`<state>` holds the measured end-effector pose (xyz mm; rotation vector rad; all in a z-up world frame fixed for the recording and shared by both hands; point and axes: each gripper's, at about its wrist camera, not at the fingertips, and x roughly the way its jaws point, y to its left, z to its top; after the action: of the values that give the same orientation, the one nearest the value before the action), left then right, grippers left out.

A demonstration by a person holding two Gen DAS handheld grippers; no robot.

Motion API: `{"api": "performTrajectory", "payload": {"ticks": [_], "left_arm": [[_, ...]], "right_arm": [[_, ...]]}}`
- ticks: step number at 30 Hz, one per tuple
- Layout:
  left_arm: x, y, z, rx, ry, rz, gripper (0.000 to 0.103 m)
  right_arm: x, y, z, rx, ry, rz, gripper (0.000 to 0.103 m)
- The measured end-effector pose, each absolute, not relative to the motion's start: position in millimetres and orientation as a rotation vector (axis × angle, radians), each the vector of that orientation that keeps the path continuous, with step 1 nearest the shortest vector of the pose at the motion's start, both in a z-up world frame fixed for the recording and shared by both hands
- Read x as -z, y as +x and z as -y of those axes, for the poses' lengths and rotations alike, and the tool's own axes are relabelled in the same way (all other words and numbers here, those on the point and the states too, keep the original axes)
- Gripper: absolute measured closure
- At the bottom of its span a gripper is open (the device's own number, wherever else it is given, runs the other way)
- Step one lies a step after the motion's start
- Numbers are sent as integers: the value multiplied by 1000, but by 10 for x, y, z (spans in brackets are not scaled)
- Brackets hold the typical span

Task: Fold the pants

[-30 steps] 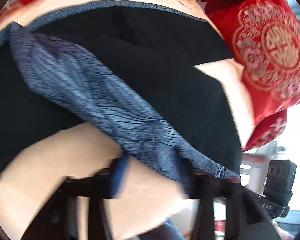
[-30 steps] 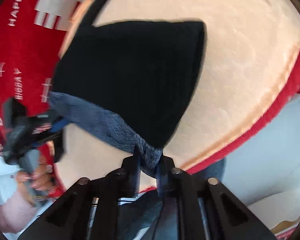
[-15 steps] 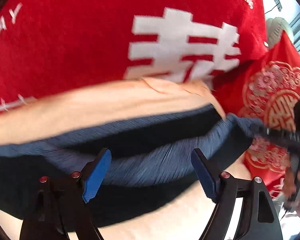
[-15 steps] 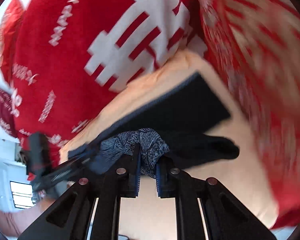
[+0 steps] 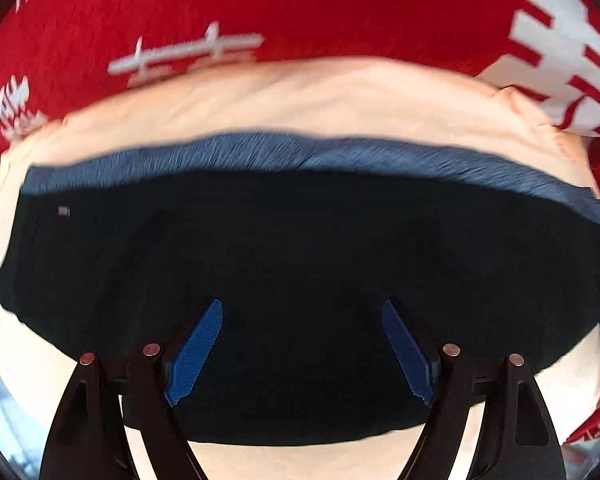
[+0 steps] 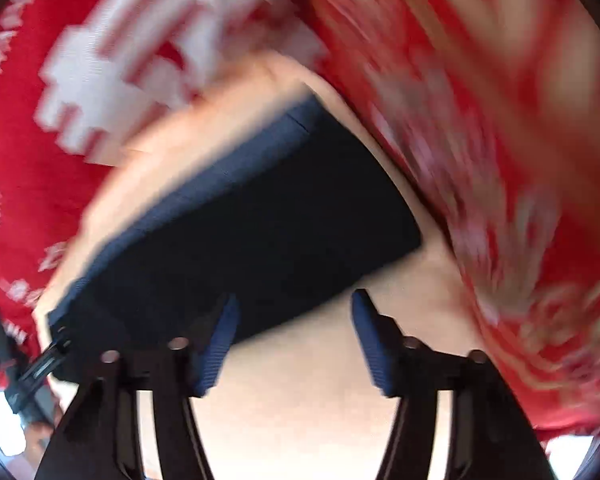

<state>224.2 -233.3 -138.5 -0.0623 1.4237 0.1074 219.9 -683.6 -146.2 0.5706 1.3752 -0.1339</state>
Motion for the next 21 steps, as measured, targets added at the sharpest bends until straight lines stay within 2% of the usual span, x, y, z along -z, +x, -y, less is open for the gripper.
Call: {"api": "performTrajectory", "payload": {"ticks": [2,3,4,6,8,9,11,12,13,16,18,21], "left_arm": [[1460,2232,2311,-117,-50,-1437,21],[1459,2232,2300,-116,-55,-1433,21],[1456,2240,2285,-114,-61,-1433,21],[1475,2258,2265,-117,-60,-1435,18],[1507,2267,2241,-134,-46,-1433,10],[1510,2278,2232,-139,-49,-1439,10],[1443,2308,2243,-151,-38,-1462,10],[1354,2322,2240,-144,-26,-1453,10],[1229,2342,2263,-118,-25,-1426,10],[1021,2431,2454,-21,-15,-1374,10],[1061,2556,2646,26,9,-1359,10],[1289,2810,2870,30,40,-1346,10]], "right_arm": [[1517,2234,6890,166,596,-1327,57],[1474,2292,6865,158,562,-1310,87],[1383,2354,6829,140,527,-1291,97],[1108,2410,6801,79,495,-1191,97],[1003,2465,6804,49,458,-1179,97],[1048,2489,6815,51,449,-1201,97],[1444,2555,6859,64,435,-1403,94],[1525,2535,6871,70,429,-1454,88],[1485,2503,6863,71,414,-1444,83],[1024,2262,6765,58,342,-1317,82],[873,2261,6627,-50,334,-1267,82],[995,2540,6306,-206,285,-1294,82]]}}
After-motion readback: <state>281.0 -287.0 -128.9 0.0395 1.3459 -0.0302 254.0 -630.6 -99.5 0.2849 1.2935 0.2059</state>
